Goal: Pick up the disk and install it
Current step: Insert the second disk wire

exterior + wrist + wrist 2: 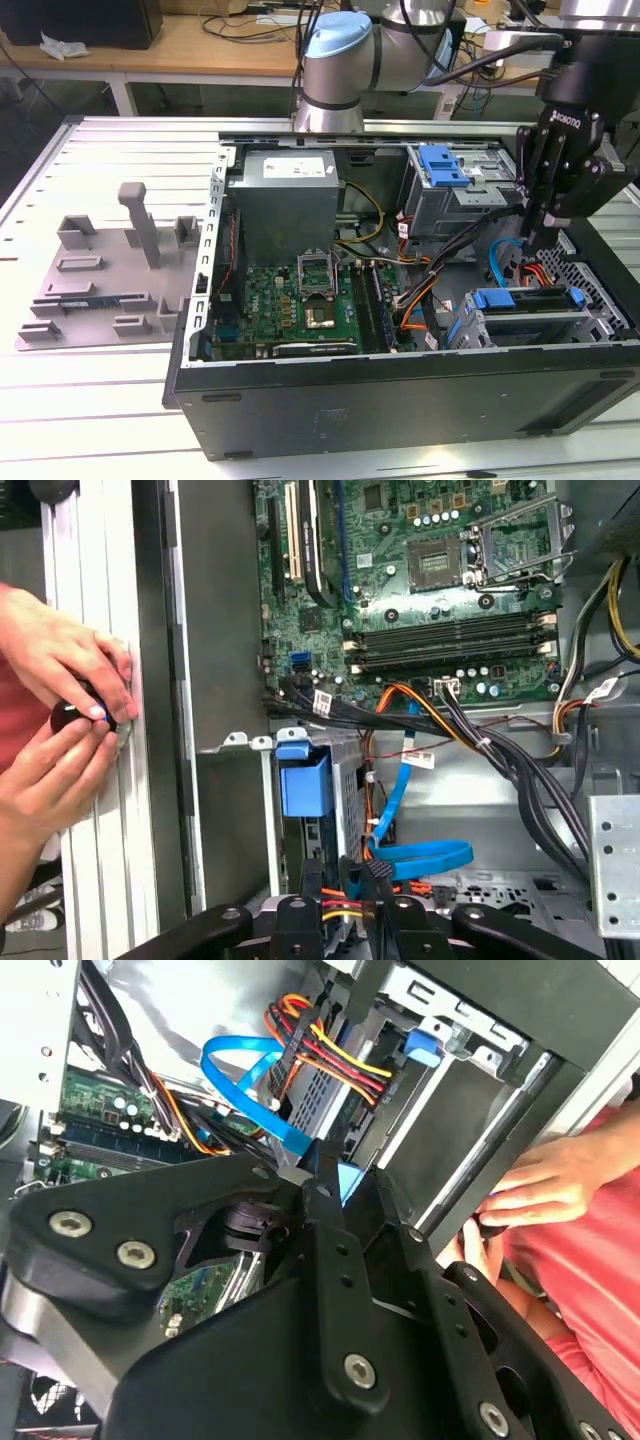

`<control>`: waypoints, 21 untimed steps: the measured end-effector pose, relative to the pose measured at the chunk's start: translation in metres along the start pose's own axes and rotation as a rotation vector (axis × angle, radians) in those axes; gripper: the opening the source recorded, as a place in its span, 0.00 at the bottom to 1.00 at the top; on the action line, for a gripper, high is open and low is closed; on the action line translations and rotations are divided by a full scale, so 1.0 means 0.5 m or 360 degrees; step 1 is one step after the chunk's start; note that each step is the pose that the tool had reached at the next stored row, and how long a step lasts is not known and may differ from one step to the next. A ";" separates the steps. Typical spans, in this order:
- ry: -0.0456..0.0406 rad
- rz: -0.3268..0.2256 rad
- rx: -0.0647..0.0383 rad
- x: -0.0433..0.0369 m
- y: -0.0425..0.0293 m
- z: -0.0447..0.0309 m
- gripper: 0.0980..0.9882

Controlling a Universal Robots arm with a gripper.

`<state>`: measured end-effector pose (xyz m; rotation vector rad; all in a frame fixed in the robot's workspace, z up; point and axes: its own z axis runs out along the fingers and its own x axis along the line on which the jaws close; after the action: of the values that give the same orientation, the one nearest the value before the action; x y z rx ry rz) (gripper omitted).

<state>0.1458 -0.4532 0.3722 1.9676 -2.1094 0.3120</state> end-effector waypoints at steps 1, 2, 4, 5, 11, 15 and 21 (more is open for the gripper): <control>0.0005 0.0001 0.0000 0.000 0.000 0.000 0.23; 0.0013 0.0002 0.0000 0.000 0.000 0.000 0.23; 0.0037 0.0008 0.0000 0.000 -0.002 0.000 0.23; 0.0040 0.0012 -0.0001 -0.001 -0.003 0.000 0.23; 0.0040 0.0037 -0.0013 -0.007 -0.006 0.014 0.23; 0.0048 0.0039 -0.0041 -0.009 -0.010 0.015 0.23; 0.0051 0.0036 -0.0051 -0.013 -0.013 0.015 0.23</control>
<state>0.1524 -0.4499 0.3629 1.9098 -2.1049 0.3101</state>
